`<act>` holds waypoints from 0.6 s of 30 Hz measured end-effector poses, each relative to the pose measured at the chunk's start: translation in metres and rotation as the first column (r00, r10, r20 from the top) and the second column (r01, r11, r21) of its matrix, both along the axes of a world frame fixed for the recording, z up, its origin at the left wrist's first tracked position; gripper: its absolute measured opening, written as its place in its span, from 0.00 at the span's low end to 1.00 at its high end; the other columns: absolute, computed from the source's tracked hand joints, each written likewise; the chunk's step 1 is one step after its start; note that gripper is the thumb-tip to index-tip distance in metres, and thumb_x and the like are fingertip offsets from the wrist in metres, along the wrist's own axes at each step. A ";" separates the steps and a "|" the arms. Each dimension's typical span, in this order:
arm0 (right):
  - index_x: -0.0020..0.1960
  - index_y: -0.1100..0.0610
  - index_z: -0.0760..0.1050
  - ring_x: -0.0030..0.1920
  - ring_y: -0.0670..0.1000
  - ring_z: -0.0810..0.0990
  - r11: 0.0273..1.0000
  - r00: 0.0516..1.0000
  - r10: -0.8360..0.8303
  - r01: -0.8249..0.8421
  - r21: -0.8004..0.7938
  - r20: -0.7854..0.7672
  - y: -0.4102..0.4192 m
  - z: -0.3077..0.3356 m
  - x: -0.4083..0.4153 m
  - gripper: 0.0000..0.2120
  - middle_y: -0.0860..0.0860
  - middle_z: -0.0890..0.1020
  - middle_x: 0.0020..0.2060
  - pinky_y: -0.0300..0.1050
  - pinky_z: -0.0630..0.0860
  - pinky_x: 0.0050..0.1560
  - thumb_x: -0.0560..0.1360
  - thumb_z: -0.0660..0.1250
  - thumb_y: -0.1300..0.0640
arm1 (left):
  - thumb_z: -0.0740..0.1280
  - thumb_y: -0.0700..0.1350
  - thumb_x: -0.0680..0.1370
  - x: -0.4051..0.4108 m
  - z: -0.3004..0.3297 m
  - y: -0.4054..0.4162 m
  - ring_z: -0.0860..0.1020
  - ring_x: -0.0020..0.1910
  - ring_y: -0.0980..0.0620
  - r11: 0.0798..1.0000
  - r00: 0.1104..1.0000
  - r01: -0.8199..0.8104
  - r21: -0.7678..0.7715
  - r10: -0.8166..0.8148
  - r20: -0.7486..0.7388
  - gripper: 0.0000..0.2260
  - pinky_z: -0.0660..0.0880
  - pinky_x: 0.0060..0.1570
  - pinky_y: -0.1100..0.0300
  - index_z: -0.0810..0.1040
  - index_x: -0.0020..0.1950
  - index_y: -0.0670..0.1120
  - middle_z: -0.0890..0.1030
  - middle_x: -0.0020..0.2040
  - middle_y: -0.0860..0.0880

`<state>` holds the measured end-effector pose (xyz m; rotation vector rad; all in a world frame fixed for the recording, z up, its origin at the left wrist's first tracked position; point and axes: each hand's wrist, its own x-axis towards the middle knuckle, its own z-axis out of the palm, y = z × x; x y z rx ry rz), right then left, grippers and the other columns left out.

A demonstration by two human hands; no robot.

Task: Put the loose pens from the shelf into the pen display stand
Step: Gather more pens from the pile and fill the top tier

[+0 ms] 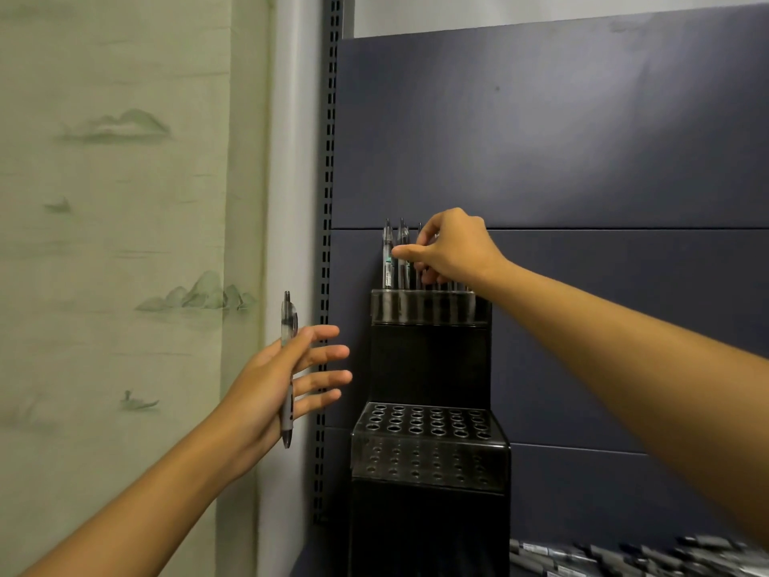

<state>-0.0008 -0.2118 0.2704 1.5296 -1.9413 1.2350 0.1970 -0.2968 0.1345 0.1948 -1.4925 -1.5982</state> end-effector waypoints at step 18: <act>0.46 0.51 0.83 0.39 0.42 0.82 0.986 0.975 0.164 -0.163 0.018 -0.153 0.033 -0.054 0.058 0.14 0.45 0.84 0.37 0.41 0.80 0.45 0.72 0.73 0.40 | 0.57 0.32 0.82 -0.041 0.027 0.037 0.83 0.54 0.54 0.929 0.998 0.018 -0.370 0.008 0.068 0.20 0.81 0.49 0.61 0.74 0.60 0.58 0.82 0.59 0.55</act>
